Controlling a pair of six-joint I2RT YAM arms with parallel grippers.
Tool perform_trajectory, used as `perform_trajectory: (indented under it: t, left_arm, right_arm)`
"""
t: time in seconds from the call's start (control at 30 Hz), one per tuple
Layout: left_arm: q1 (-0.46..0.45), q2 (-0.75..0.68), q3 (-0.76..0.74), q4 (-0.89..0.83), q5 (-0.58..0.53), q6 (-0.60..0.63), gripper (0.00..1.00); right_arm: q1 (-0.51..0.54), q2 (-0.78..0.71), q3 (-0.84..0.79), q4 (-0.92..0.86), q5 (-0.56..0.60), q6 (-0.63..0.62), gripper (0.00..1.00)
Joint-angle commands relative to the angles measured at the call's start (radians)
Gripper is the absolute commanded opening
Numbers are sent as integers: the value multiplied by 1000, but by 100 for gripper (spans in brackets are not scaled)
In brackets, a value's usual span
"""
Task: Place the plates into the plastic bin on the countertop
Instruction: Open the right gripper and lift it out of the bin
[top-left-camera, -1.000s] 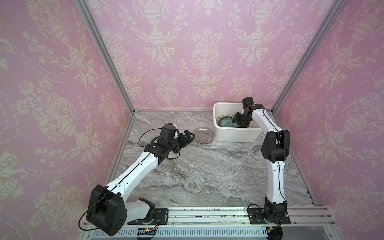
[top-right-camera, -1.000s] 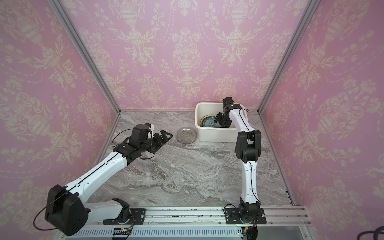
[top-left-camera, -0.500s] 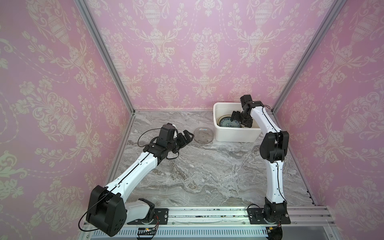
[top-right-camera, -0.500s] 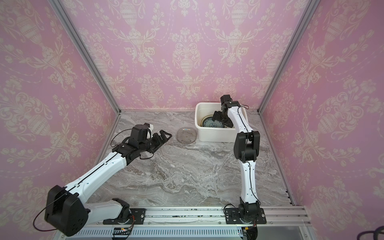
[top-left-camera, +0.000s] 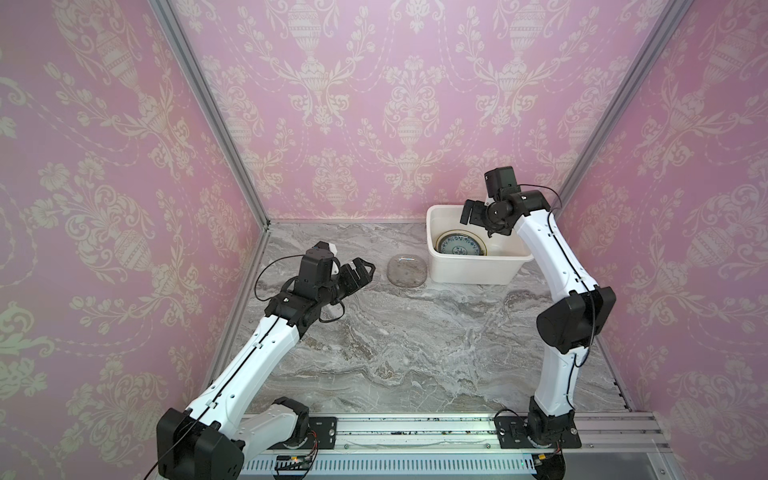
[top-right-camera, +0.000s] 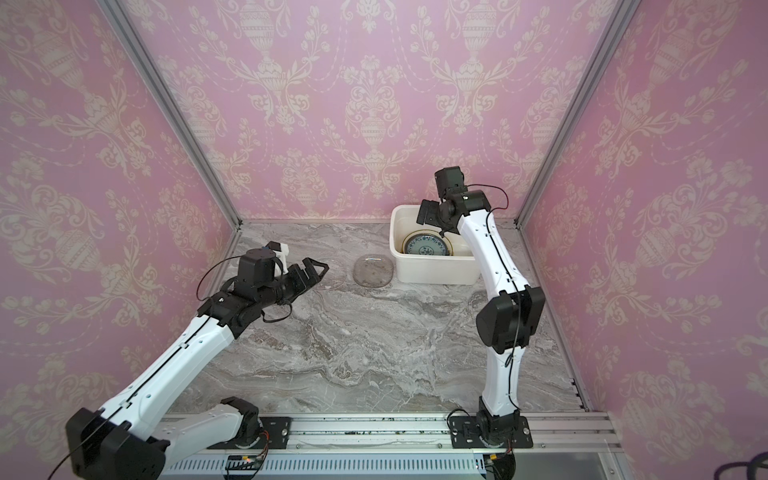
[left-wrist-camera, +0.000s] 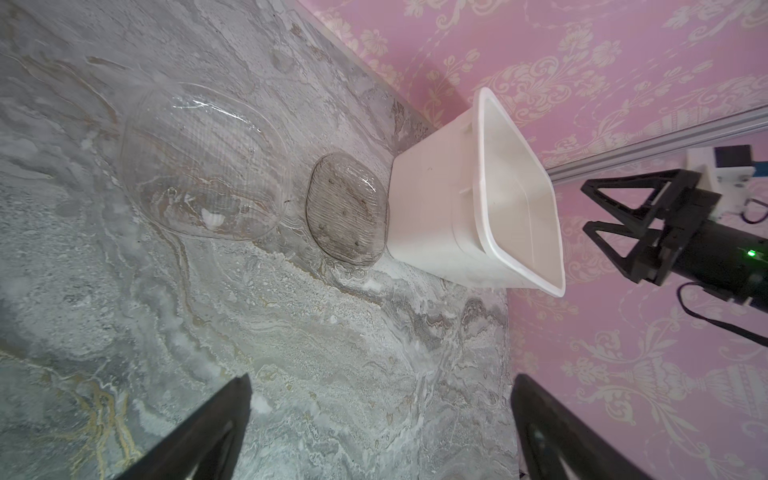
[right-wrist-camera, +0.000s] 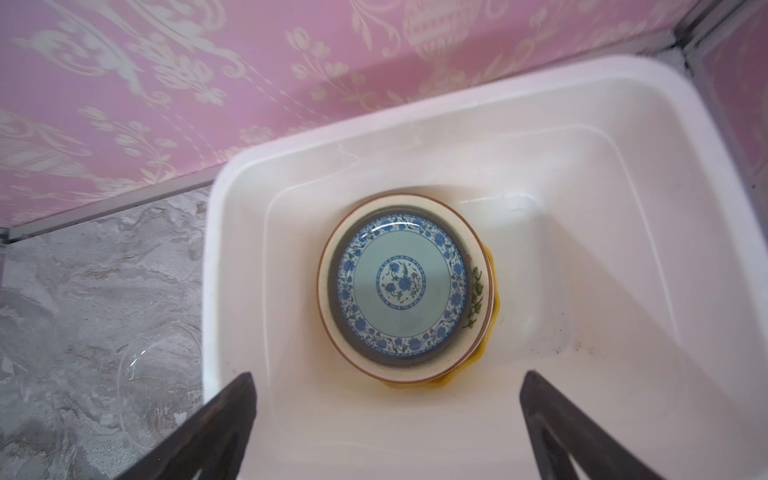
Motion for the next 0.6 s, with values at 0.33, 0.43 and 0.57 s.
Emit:
perform_trajectory:
  t: [0.33,0.43,0.57]
  left_arm:
    - [65,-292,42,-224,-129,135,99]
    - [65,-329,54,-281,-132,111,99]
    - [65,-351,79,-371,-125,90,99]
  right_arm:
    - [36,-696,-764,532,74,8,100]
    - [33,-802,-860,582,12,5,98]
    - [37,-869,-874,480,-59,41,92]
